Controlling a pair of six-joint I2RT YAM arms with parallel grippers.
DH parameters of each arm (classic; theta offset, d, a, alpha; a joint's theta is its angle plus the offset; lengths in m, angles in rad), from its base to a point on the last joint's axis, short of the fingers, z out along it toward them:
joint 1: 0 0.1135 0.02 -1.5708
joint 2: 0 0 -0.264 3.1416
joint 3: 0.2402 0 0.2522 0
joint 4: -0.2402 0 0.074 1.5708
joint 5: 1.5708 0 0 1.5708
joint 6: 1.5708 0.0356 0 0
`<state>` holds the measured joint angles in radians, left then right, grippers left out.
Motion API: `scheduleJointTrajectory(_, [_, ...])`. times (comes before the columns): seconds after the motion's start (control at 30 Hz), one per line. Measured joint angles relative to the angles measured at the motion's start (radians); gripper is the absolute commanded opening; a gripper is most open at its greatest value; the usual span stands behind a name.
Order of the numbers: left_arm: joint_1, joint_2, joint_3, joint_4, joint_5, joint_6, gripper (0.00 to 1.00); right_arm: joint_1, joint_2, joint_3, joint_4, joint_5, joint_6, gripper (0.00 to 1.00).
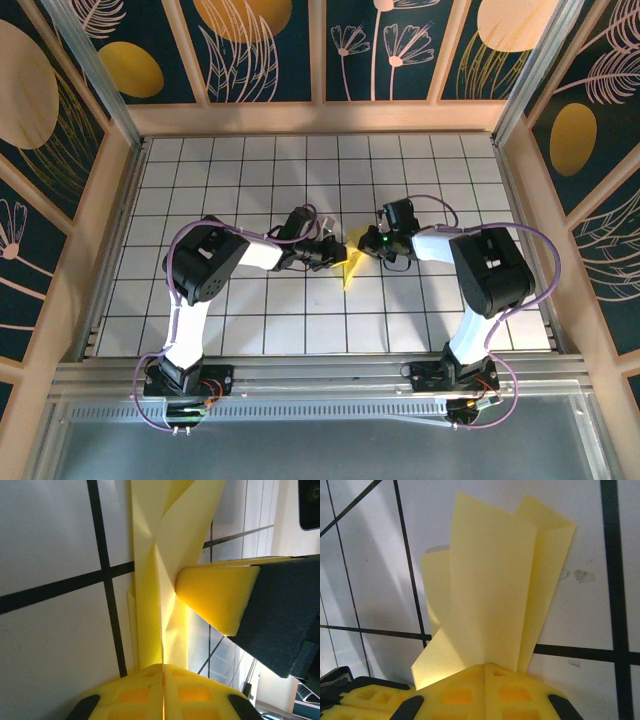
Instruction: Fold a paper plane with a square sheet of paper (fold left side to right side)
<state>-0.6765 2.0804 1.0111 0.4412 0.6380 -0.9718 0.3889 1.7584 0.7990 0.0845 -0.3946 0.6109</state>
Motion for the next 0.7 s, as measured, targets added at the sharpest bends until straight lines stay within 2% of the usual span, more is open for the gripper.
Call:
scheduleJointTrajectory(0.13, [-0.011, -0.019, -0.001, -0.008, -0.034, 0.008, 0.18, -0.001, -0.005, -0.020, 0.037, -0.003, 0.002, 0.00])
scheduleJointTrajectory(0.33, [-0.018, -0.090, -0.002, -0.103, -0.146, 0.057, 0.22, -0.002, -0.007, -0.037, 0.069, -0.010, 0.000, 0.00])
scheduleJointTrajectory(0.53, [-0.010, -0.218, -0.002, -0.205, -0.201, 0.100, 0.13, -0.002, -0.010, -0.043, 0.078, -0.010, -0.002, 0.00])
scheduleJointTrajectory(0.7, [-0.016, -0.252, -0.002, -0.215, -0.159, 0.104, 0.09, -0.002, -0.010, -0.043, 0.080, -0.010, -0.002, 0.00])
